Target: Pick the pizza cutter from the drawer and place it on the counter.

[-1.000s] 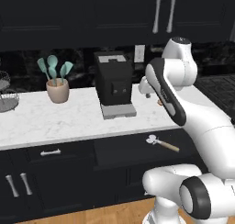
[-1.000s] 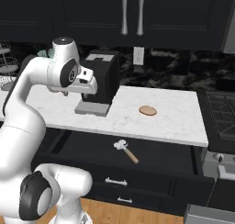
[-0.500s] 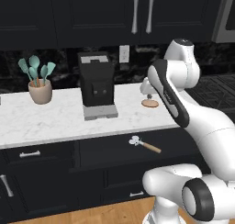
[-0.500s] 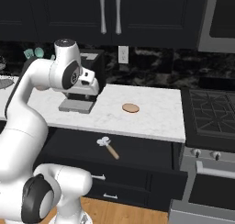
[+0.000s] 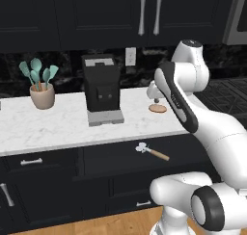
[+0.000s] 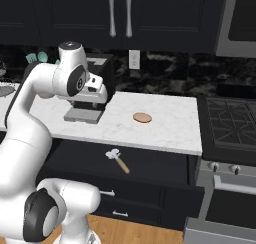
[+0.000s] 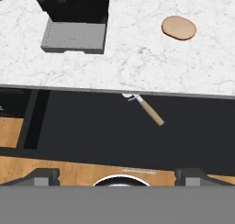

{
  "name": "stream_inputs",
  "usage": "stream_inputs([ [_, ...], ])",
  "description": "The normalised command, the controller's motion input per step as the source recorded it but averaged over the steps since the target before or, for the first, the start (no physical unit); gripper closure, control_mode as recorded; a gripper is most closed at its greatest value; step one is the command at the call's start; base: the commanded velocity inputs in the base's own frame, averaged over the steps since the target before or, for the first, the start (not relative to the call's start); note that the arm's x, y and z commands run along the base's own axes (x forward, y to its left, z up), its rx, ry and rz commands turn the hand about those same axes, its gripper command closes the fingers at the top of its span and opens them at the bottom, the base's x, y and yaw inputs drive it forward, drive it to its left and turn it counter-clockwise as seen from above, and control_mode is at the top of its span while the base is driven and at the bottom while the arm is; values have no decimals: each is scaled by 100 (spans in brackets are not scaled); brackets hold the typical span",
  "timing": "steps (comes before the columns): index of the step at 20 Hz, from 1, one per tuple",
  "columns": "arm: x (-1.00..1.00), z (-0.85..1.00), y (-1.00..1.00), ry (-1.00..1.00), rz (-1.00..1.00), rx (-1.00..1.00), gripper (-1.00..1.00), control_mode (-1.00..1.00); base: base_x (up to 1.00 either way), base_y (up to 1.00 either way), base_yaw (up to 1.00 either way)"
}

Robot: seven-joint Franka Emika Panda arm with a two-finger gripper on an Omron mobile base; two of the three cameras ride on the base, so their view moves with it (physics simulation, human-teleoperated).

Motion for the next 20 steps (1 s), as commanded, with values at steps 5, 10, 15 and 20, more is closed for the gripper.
stream_inputs([
  [5, 0, -6, 0, 0, 0, 0, -100, -100, 0, 0, 0],
  [10, 8, -83, -10, 12, 0, 1, -100, -100, 0, 0, 0],
  [15, 28, -100, -22, 21, 0, 0, -100, -100, 0, 0, 0],
  [20, 6, -95, -25, 9, 0, -1, -100, -100, 0, 0, 0],
])
